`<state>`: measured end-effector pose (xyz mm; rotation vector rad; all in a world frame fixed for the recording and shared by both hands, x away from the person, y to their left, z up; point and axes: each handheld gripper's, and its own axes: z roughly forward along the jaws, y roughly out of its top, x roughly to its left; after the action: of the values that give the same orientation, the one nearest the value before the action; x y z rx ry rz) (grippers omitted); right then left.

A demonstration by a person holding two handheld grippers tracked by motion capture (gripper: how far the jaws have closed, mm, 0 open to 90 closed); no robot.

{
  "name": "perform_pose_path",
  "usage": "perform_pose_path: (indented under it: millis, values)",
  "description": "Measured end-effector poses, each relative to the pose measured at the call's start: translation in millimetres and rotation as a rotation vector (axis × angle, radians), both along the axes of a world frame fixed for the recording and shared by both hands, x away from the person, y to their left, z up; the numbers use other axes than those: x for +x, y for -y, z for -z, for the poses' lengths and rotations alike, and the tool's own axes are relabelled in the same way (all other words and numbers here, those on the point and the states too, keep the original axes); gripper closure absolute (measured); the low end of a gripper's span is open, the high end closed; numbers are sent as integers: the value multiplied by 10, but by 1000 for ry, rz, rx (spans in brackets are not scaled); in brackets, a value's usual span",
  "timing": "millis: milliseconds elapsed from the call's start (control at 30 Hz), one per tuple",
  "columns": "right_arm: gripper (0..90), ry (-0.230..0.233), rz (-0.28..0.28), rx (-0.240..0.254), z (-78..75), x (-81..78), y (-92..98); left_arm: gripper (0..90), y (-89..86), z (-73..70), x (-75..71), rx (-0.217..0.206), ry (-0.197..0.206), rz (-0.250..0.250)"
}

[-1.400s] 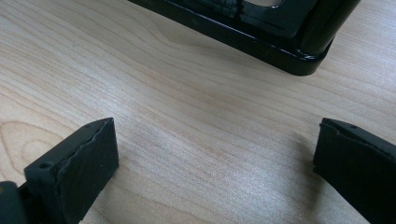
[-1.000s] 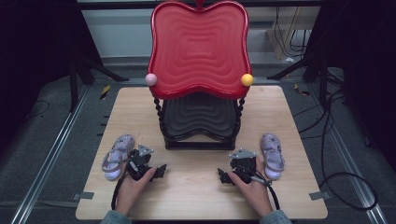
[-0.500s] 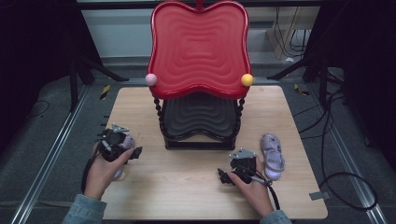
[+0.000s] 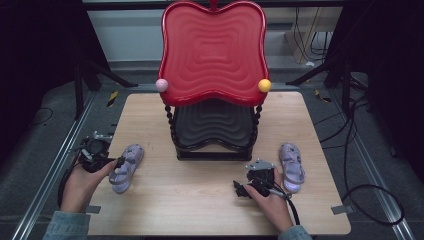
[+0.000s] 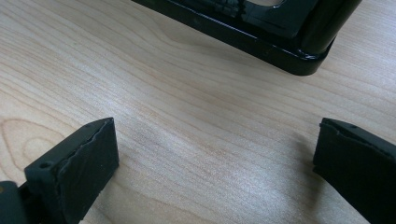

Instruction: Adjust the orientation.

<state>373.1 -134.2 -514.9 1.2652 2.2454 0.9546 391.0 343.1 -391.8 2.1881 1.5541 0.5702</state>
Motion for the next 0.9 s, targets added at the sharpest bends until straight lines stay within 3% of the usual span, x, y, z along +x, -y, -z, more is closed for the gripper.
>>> perform_pose_path:
  millis: [67, 267, 300, 700, 900]
  values:
    - [4, 0, 0, 0, 0, 0, 0, 417, -67, 65, 8, 16, -42, -4]
    - [4, 0, -2, -1, 0, -1, 2, 466, -106, 161, 34, 47, -114, 13]
    - [4, 1, -2, 0, 1, 0, 2, 487, -118, 201, 51, 60, -143, 21]
    - [5, 1, -3, 1, 1, 0, 3, 591, -204, 444, 158, 45, -249, 23]
    - [4, 1, -3, 1, 1, 0, 3, 629, -234, 533, 184, 22, -274, 24]
